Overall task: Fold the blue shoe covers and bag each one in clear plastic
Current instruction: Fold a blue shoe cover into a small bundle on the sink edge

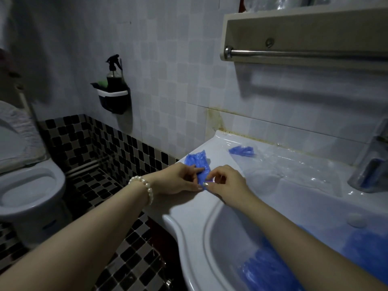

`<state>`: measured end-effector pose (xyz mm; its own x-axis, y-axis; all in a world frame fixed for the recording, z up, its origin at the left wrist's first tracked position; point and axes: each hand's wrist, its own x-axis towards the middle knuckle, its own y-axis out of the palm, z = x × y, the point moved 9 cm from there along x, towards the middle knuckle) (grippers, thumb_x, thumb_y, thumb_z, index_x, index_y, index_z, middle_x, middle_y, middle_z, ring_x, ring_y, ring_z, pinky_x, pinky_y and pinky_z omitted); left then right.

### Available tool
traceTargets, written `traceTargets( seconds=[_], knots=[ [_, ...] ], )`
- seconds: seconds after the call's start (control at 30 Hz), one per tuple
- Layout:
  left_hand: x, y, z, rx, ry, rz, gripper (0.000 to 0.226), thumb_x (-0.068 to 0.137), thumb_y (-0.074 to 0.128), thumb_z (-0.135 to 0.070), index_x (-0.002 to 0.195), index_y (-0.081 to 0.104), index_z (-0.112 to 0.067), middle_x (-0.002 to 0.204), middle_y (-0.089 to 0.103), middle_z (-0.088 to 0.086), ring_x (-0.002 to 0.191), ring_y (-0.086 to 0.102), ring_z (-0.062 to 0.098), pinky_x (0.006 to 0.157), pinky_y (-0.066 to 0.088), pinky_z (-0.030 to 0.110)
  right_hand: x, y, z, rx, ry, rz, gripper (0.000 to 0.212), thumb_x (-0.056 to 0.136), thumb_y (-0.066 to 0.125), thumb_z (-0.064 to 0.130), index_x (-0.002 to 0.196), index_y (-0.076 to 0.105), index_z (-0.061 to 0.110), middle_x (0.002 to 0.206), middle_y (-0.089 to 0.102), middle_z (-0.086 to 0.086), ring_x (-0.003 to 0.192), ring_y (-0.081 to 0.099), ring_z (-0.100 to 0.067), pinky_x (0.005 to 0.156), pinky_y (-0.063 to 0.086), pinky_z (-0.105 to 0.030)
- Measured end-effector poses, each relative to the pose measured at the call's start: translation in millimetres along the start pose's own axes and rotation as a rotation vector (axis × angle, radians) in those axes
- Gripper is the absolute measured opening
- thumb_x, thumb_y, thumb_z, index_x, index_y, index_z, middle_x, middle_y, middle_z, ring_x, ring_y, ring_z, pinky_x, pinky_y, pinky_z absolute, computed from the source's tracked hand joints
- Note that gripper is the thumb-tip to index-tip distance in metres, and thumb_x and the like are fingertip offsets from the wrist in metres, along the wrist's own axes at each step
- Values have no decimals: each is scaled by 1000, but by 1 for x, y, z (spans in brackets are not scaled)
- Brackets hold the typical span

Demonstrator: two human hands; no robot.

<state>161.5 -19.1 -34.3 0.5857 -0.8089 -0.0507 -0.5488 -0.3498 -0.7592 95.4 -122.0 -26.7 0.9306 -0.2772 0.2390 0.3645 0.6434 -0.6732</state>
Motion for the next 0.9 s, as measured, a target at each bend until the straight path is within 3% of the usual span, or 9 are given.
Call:
traceTargets(
  seconds=[0.07,0.2,0.27,0.33,0.47,0.6,0.73,0.8,0.9],
  knots=[
    [1,0,0,-6,7,18,25,90,63,-17,67,53,-20,141,48,-8,134,28,-4,111,20,21,-8,-8,2,212,-97,14,28,70,81,11,76,66,33,85,52,3,72,53,-3,75,45,-25],
    [2,1,0,-33,4,26,27,92,60,-14,66,52,-18,144,43,-11,135,28,-3,106,21,19,-8,-10,2,119,-150,41,12,72,80,12,82,74,17,85,47,3,75,51,4,69,39,-8],
    [2,1,0,-32,3,21,27,92,59,-14,66,51,-19,141,45,-12,133,32,-2,102,24,17,-3,-7,6,-44,-159,27,7,79,74,21,77,69,23,87,47,5,84,50,-6,78,41,-19],
    [4,1,3,-51,2,-9,26,92,59,-14,68,50,-18,133,54,-8,130,38,-3,99,30,15,1,1,7,-213,-127,60,21,86,65,26,69,55,29,96,50,2,97,48,-17,89,38,-31],
    [4,-4,8,-179,13,-113,24,88,63,-8,69,50,-12,97,67,-1,125,47,0,92,39,9,7,6,1,-374,49,130,32,93,51,28,62,44,27,110,51,-4,111,42,-24,90,28,-33],
    [1,-2,5,-178,23,-72,26,78,76,-13,67,52,-14,108,68,3,120,45,-10,97,39,12,15,8,1,-449,150,163,18,94,46,30,91,61,20,116,54,-5,114,44,-26,91,31,-36],
    [2,-5,8,-169,16,-83,27,82,71,-11,63,53,-13,110,69,4,119,46,-10,93,36,2,11,2,-1,-114,104,106,12,79,66,31,75,55,31,84,58,6,89,56,-17,85,37,-35],
    [2,-5,9,-182,15,-76,26,84,69,-10,63,53,-12,117,66,3,109,45,-20,89,34,-1,4,-2,3,51,-20,113,24,69,78,31,76,57,39,83,54,11,76,54,-7,85,43,-35],
    [2,-3,9,-207,24,-48,27,86,67,-8,62,53,-13,121,65,7,100,44,-29,89,34,0,0,-3,2,10,-105,116,22,73,79,23,74,64,39,85,50,11,78,54,-2,86,45,-29]
  ],
)
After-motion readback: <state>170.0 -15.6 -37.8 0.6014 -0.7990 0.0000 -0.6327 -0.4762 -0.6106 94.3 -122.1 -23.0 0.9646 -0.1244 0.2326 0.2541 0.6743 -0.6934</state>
